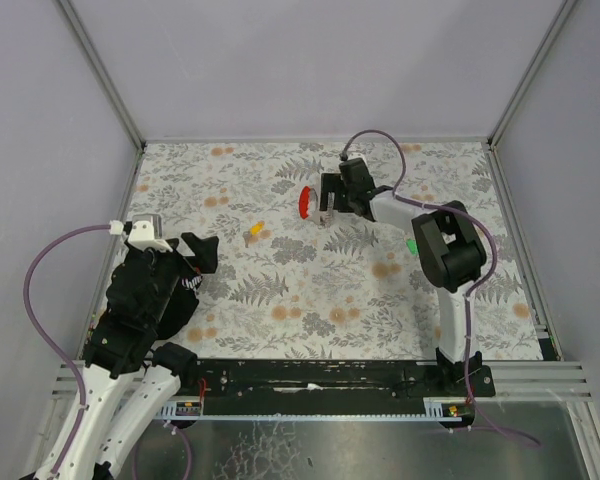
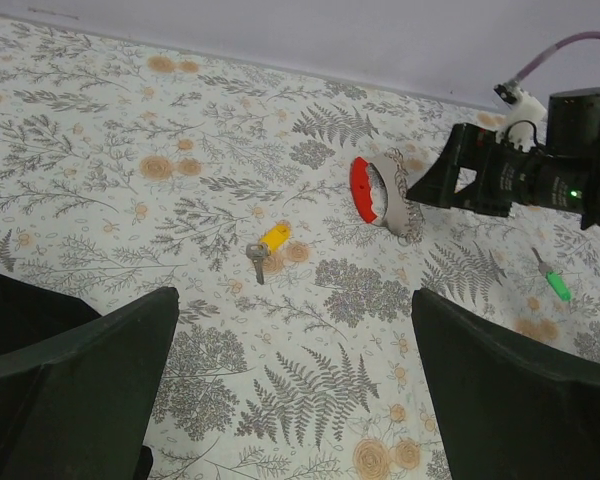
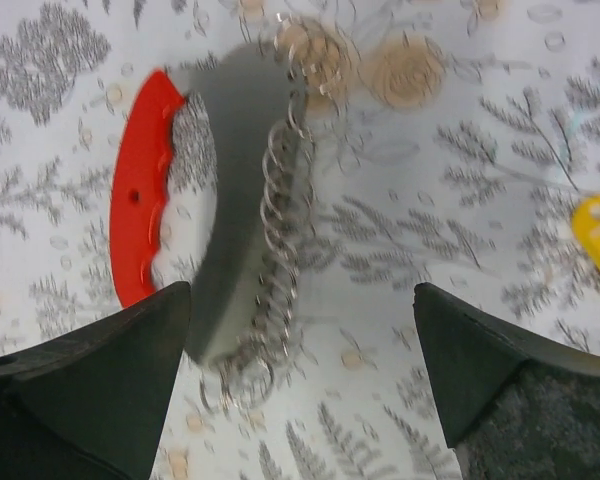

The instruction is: Put the keys on the keyring

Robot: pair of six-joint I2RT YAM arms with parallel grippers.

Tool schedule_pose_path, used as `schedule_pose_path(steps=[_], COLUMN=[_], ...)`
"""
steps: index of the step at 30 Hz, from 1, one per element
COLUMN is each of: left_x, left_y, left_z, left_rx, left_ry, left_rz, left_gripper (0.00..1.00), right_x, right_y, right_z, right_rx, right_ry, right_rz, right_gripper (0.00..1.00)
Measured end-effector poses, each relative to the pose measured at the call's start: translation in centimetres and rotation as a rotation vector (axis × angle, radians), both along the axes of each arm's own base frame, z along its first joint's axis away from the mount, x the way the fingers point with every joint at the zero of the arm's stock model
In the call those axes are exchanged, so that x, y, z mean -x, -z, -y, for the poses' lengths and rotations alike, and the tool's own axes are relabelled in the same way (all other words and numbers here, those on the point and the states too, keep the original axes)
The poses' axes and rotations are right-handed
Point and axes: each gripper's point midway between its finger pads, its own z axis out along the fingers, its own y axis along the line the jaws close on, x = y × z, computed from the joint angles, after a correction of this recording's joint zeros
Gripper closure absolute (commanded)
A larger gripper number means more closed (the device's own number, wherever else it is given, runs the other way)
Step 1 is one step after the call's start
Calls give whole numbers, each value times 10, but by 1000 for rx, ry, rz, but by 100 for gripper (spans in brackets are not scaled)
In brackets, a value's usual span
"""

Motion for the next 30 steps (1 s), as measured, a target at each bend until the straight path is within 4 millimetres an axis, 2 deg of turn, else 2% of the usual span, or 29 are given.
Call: schedule_pose_path(steps=[5, 10, 14, 21, 26, 30], left_x=[-1, -1, -1, -1, -1, -5], left_y=[2, 2, 3, 3, 4, 11], left_z=[2, 2, 3, 5, 5, 9], left_rx=[-7, -8, -8, -7, -8, -14], left_ry=[9, 12, 17, 27, 28, 41], left_rz=[-8, -10, -11, -11, -16, -46], left_gripper=[0, 0, 0, 0, 0, 0], right_x=[-24, -28, -28, -24, -7, 31], right_y=[8, 20, 23, 27, 25, 25], right_z=[-23, -39, -37, -28, -26, -28], right_rx=[33, 94, 137, 193, 208, 234], right_ry=[12, 27, 55, 91, 93, 54], right_rz=[11, -9, -21, -38, -29, -46], right_gripper=[2, 20, 34, 49, 54, 54])
